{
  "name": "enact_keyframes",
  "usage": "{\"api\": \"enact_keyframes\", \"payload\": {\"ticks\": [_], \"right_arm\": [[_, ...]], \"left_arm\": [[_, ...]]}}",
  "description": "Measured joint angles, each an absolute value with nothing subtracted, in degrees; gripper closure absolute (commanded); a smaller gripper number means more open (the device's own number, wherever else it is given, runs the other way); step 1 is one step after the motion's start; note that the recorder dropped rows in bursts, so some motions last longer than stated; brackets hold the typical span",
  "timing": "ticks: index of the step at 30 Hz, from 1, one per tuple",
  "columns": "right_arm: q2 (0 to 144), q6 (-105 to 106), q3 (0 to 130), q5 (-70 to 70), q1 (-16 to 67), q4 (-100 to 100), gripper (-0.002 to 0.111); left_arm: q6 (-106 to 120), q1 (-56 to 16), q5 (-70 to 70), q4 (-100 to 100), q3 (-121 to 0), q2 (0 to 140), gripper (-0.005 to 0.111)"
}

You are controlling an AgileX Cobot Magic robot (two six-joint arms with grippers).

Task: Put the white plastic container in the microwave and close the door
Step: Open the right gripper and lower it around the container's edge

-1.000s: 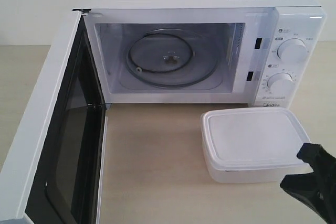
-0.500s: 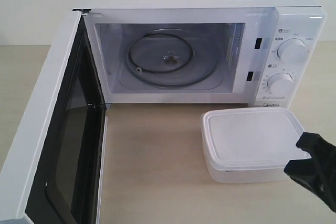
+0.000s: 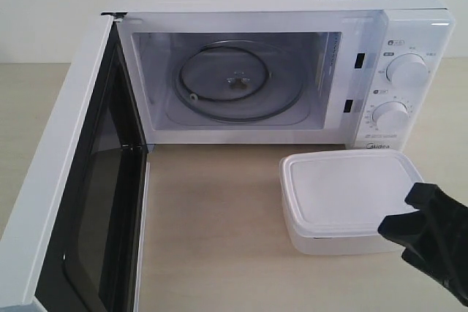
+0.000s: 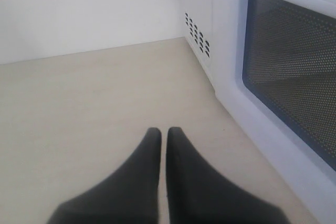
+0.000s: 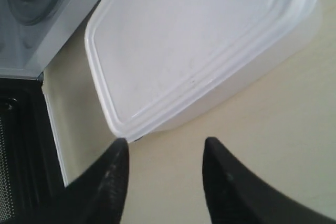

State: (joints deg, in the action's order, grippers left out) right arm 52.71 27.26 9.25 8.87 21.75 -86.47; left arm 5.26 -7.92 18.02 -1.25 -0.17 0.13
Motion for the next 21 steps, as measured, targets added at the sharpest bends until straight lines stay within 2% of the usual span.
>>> {"api": "enact_keyframes", "payload": {"ticks": [13,21], "right_arm": [[52.7,28.4,22.6,18.0,21.7,-87.3,0.062],[52.7,28.2,26.3,17.0,21.9,-90.1,0.062]], "left_arm": [[5.3,-7.9,18.0,-1.2,-0.2,0.1,0.102],[5.3,-7.9,18.0,-1.2,-0.2,0.1,0.102]]}}
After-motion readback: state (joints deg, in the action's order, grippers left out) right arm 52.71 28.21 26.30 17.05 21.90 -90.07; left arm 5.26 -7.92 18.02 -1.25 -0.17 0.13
